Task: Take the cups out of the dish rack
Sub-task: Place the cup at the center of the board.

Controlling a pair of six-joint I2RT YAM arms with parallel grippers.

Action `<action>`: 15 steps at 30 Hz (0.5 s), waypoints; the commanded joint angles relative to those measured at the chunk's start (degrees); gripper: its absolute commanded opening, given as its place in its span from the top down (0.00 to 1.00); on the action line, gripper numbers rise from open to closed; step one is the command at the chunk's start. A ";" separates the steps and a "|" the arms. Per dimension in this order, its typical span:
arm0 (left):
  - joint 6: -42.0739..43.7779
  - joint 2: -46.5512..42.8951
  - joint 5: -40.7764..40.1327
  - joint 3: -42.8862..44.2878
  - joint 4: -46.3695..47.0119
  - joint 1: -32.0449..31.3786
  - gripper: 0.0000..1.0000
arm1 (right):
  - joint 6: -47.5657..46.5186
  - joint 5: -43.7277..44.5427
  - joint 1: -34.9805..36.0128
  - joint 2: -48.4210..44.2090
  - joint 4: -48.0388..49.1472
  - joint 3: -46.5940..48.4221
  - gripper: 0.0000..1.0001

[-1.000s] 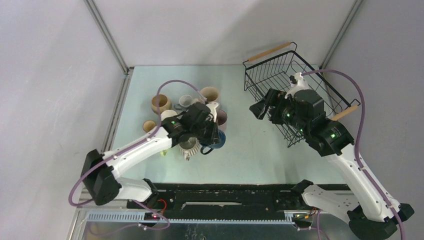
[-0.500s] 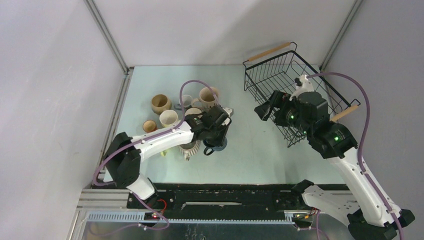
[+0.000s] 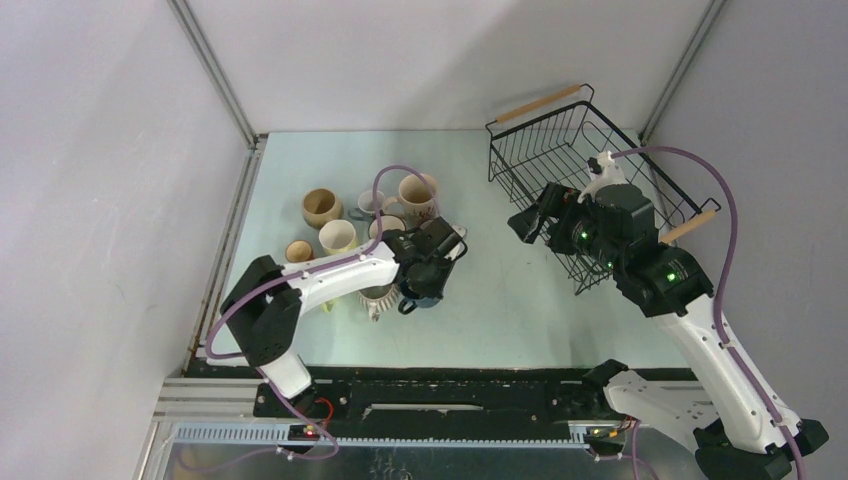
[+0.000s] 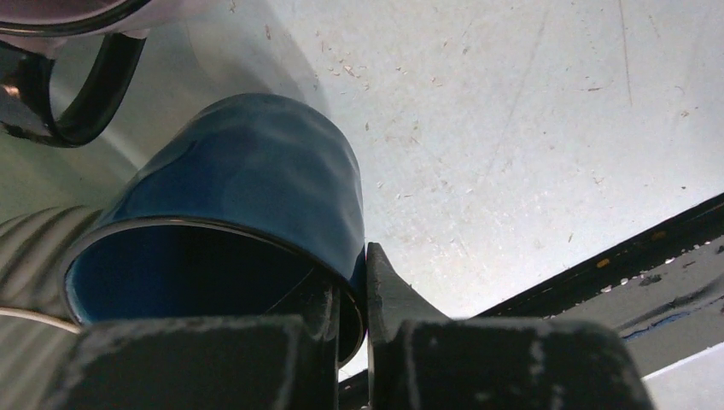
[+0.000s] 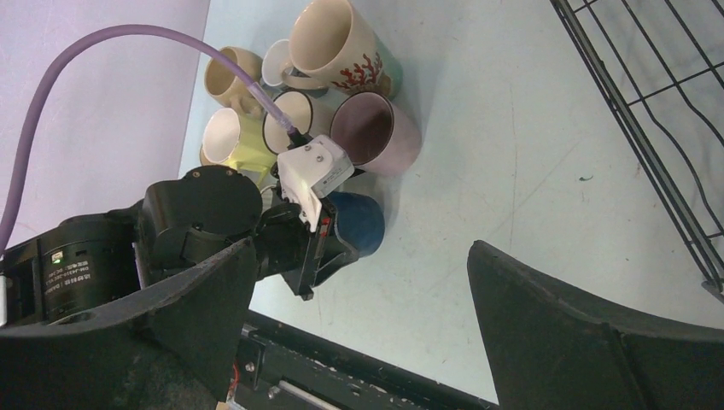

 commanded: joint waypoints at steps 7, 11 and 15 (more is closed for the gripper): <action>2.22 1.79 -1.19 5.04 0.86 -0.11 0.95 | 0.59 -0.69 -0.30 0.33 0.92 -0.13 0.00; 2.22 2.12 -1.12 5.10 0.87 -0.09 0.88 | 0.61 -0.95 -0.30 -0.17 1.69 -1.14 0.00; 2.00 2.20 -1.34 5.37 0.71 -0.12 0.82 | 0.55 -0.98 -0.33 -0.24 1.60 -1.14 0.00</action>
